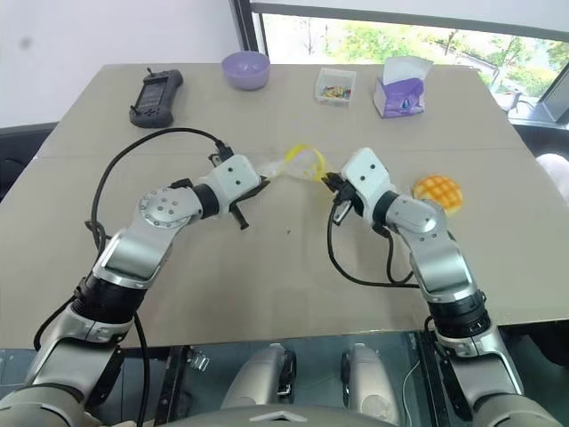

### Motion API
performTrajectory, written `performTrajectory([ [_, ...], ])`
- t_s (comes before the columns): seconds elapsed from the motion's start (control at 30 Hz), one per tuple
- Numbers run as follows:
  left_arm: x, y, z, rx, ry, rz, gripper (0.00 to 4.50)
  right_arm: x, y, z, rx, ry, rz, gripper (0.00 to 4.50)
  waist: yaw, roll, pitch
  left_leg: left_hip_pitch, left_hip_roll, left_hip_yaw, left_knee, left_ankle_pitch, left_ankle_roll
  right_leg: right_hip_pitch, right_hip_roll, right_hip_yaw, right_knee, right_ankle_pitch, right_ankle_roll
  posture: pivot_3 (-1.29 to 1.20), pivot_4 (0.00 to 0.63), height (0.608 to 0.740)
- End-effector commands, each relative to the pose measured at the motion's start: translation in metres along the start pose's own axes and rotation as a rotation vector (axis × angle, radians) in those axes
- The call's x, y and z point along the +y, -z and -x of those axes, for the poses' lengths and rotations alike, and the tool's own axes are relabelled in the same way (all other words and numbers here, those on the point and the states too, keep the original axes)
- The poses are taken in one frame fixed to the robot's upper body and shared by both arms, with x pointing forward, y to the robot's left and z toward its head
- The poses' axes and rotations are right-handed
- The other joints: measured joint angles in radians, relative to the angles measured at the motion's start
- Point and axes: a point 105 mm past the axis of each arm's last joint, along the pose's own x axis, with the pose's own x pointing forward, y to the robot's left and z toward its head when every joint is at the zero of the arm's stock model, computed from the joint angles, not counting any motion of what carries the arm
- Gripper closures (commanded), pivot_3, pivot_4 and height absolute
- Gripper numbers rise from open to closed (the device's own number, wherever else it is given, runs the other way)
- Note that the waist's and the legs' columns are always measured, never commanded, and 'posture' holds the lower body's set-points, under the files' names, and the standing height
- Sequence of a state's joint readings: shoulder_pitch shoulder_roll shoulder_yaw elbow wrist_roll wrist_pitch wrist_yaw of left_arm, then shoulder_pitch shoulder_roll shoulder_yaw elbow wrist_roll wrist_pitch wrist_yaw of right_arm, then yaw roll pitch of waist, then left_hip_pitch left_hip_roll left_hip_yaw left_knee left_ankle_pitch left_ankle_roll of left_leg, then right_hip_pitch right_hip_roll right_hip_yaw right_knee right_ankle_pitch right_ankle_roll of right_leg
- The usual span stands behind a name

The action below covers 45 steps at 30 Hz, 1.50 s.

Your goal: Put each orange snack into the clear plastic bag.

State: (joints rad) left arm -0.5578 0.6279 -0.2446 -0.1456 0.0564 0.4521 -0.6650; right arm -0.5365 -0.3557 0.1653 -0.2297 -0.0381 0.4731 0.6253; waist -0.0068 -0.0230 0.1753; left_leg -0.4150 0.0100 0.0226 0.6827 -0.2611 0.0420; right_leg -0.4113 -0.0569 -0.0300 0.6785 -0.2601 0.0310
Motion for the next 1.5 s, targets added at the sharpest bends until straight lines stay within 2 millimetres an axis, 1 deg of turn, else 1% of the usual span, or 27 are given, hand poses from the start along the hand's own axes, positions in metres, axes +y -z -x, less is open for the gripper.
performTrajectory([
  [0.03, 0.01, -0.008, 0.004, -0.021, -0.026, -0.025, 4.5, -0.031, 0.024, 0.012, 0.097, 0.107, 0.129, 4.48, 0.008, 0.0, 0.0, 0.0, 0.0, 0.0, 0.0, 0.0, 0.0, 0.0, 0.0, 0.0, 0.0, 0.0, 0.0, 0.0, 0.15, 0.74],
  [0.07, 0.01, -0.008, 0.004, -0.018, -0.027, -0.027, 4.5, -0.032, 0.036, 0.015, 0.141, 0.092, 0.158, 4.48, 0.012, 0.0, 0.0, 0.0, 0.0, 0.0, 0.0, 0.0, 0.0, 0.0, 0.0, 0.0, 0.0, 0.0, 0.0, 0.0, 0.15, 0.74],
  [0.1, 0.011, -0.007, 0.005, -0.017, -0.027, -0.027, 4.5, -0.031, 0.047, 0.017, 0.177, 0.066, 0.195, 4.21, 0.017, 0.0, 0.0, 0.0, -0.001, 0.0, 0.0, 0.0, 0.0, 0.0, -0.001, 0.0, -0.001, 0.0, 0.0, 0.0, 0.15, 0.74],
  [0.13, 0.012, -0.007, 0.005, -0.015, -0.028, -0.023, 4.5, -0.03, 0.056, 0.019, 0.202, 0.046, 0.223, 3.88, 0.018, 0.0, 0.0, 0.0, -0.001, 0.001, 0.0, 0.0, 0.0, 0.0, -0.001, 0.0, -0.001, 0.0, 0.0, 0.0, 0.15, 0.74],
  [0.17, 0.013, -0.007, 0.005, -0.013, -0.032, -0.02, 4.5, -0.031, 0.062, 0.021, 0.218, 0.043, 0.24, 3.66, 0.018, 0.0, 0.0, 0.0, -0.001, 0.001, 0.0, 0.0, 0.0, 0.0, -0.001, 0.0, -0.001, 0.0, 0.0, 0.0, 0.15, 0.74],
  [0.27, 0.018, -0.008, 0.004, -0.001, -0.052, -0.01, 4.5, -0.042, 0.07, 0.03, 0.242, 0.076, 0.265, 2.36, 0.012, 0.0, 0.0, 0.0, 0.0, 0.002, 0.0, 0.0, 0.0, 0.0, 0.0, 0.001, -0.001, 0.0, 0.0, 0.0, 0.15, 0.74],
  [0.33, 0.019, -0.008, 0.004, 0.007, -0.061, -0.007, 4.5, -0.048, 0.065, 0.038, 0.215, 0.083, 0.252, 2.36, 0.011, 0.0, 0.0, 0.0, 0.0, 0.002, 0.0, 0.0, 0.0, 0.0, 0.0, 0.002, -0.001, 0.0, 0.0, 0.0, 0.15, 0.74],
  [0.4, 0.019, -0.008, 0.004, 0.009, -0.061, -0.011, 4.5, -0.051, 0.054, 0.044, 0.168, 0.075, 0.211, 2.36, 0.011, 0.0, 0.0, 0.0, 0.0, 0.002, 0.0, -0.001, 0.001, 0.0, 0.0, 0.002, 0.0, 0.0, 0.0, 0.0, 0.15, 0.74],
  [0.43, 0.018, -0.009, 0.004, 0.009, -0.061, -0.013, 4.5, -0.051, 0.04, 0.044, 0.112, 0.068, 0.165, 2.65, 0.012, 0.0, 0.0, 0.0, 0.0, 0.002, 0.0, -0.001, 0.001, 0.0, 0.0, 0.002, -0.001, 0.0, 0.0, 0.0, 0.15, 0.74],
  [0.47, 0.018, -0.01, 0.004, 0.009, -0.061, -0.013, 4.5, -0.047, 0.028, 0.043, 0.064, 0.05, 0.136, 3.05, 0.012, 0.0, 0.0, 0.0, 0.0, 0.002, 0.001, -0.001, 0.001, 0.0, 0.0, 0.002, -0.001, 0.0, 0.0, 0.0, 0.15, 0.74],
  [0.5, 0.018, -0.01, 0.004, 0.009, -0.062, -0.013, 4.5, -0.042, 0.018, 0.04, 0.024, 0.029, 0.119, 3.27, 0.011, 0.0, 0.0, 0.0, 0.0, 0.002, 0.001, -0.001, 0.001, 0.0, 0.0, 0.002, -0.001, 0.0, 0.0, 0.0, 0.15, 0.74],
  [0.6, 0.019, -0.012, 0.003, 0.011, -0.067, -0.019, 4.5, -0.022, -0.008, 0.024, -0.067, -0.038, 0.081, 4.47, 0.003, 0.0, 0.0, 0.0, 0.002, 0.001, 0.001, -0.001, 0.001, 0.0, 0.001, 0.002, 0.0, 0.0, 0.0, 0.0, 0.15, 0.74],
  [0.7, 0.019, -0.016, 0.002, 0.004, -0.072, -0.017, 4.5, 0.001, -0.022, 0.002, -0.107, -0.093, 0.071, 4.47, -0.001, 0.0, 0.0, 0.0, 0.002, 0.001, 0.001, -0.001, 0.001, 0.0, 0.001, 0.002, 0.0, 0.0, 0.0, 0.0, 0.15, 0.74],
  [0.77, 0.018, -0.019, 0.001, -0.002, -0.076, -0.016, 4.5, 0.014, -0.023, -0.012, -0.111, -0.123, 0.089, 4.47, 0.0, 0.0, 0.0, 0.0, 0.001, 0.001, 0.001, -0.001, 0.001, 0.0, 0.001, 0.001, 0.0, 0.0, 0.0, 0.0, 0.15, 0.74],
  [0.83, 0.018, -0.021, 0.001, -0.009, -0.083, -0.01, 4.5, 0.022, -0.023, -0.022, -0.11, -0.138, 0.097, 4.47, 0.002, 0.0, 0.0, 0.0, 0.001, 0.001, 0.001, -0.001, 0.001, 0.0, 0.001, 0.001, 0.0, 0.0, 0.0, 0.0, 0.15, 0.74],
  [1.03, 0.014, -0.021, 0.003, -0.007, -0.092, -0.031, 4.5, 0.026, -0.026, -0.034, -0.125, -0.138, 0.171, 4.47, 0.007, 0.0, 0.0, -0.001, 0.0, 0.001, 0.001, 0.001, -0.001, 0.0, 0.0, 0.001, -0.001, 0.0, 0.0, 0.0, 0.15, 0.74],
  [1.2, 0.01, -0.021, 0.004, -0.008, -0.093, -0.034, 4.5, 0.023, -0.032, -0.039, -0.151, -0.121, 0.18, 4.47, -0.001, 0.0, 0.0, -0.001, 0.0, 0.001, 0.001, 0.001, -0.002, 0.0, 0.0, 0.001, 0.0, 0.0, 0.0, 0.0, 0.15, 0.74],
  [1.27, 0.009, -0.02, 0.005, -0.005, -0.096, -0.035, 4.5, 0.022, -0.033, -0.038, -0.154, -0.109, 0.224, 4.47, -0.003, 0.0, 0.0, -0.001, 0.0, 0.001, 0.001, 0.001, -0.002, 0.0, 0.0, 0.001, 0.0, 0.0, 0.0, 0.0, 0.15, 0.74],
  [1.3, 0.009, -0.019, 0.006, -0.003, -0.097, -0.036, 4.5, 0.021, -0.034, -0.038, -0.161, -0.098, 0.26, 3.96, -0.002, 0.0, 0.0, -0.001, 0.0, 0.001, 0.001, 0.001, -0.002, 0.0, 0.0, 0.001, 0.0, 0.0, 0.0, 0.0, 0.15, 0.74],
  [1.33, 0.008, -0.019, 0.006, -0.001, -0.098, -0.039, 4.5, 0.017, -0.037, -0.037, -0.173, -0.053, 0.302, 3.63, -0.002, 0.0, 0.0, -0.001, 0.0, 0.001, 0.001, 0.001, -0.002, 0.0, 0.0, 0.001, 0.0, 0.0, 0.0, 0.0, 0.15, 0.74],
  [1.37, 0.008, -0.018, 0.007, 0.001, -0.098, -0.039, 4.5, 0.018, -0.039, -0.036, -0.18, -0.066, 0.332, 3.63, -0.003, 0.0, 0.0, -0.001, 0.0, 0.001, 0.001, 0.001, -0.002, 0.0, 0.0, 0.001, 0.0, 0.0, 0.0, 0.0, 0.15, 0.74],
  [1.4, 0.007, -0.018, 0.007, 0.002, -0.098, -0.039, 4.5, 0.016, -0.04, -0.035, -0.187, -0.053, 0.35, 3.25, -0.003, 0.0, 0.0, -0.001, 0.0, 0.001, 0.001, 0.001, -0.002, 0.0, 0.0, 0.001, 0.0, 0.0, 0.0, 0.0, 0.15, 0.74],
  [1.47, 0.007, -0.019, 0.007, -0.001, -0.097, -0.037, 4.5, 0.013, -0.043, -0.034, -0.196, -0.032, 0.387, 2.64, -0.003, 0.0, 0.0, -0.001, 0.0, 0.001, 0.001, 0.001, -0.002, 0.0, 0.0, 0.001, 0.0, 0.0, 0.0, 0.0, 0.15, 0.74],
  [1.5, 0.007, -0.019, 0.007, -0.001, -0.098, -0.044, 4.5, 0.012, -0.043, -0.034, -0.194, -0.019, 0.413, 2.24, -0.003, 0.0, 0.0, -0.001, 0.0, 0.001, 0.001, 0.001, -0.002, 0.0, 0.0, 0.001, 0.0, 0.0, 0.0, 0.0, 0.15, 0.74],
])
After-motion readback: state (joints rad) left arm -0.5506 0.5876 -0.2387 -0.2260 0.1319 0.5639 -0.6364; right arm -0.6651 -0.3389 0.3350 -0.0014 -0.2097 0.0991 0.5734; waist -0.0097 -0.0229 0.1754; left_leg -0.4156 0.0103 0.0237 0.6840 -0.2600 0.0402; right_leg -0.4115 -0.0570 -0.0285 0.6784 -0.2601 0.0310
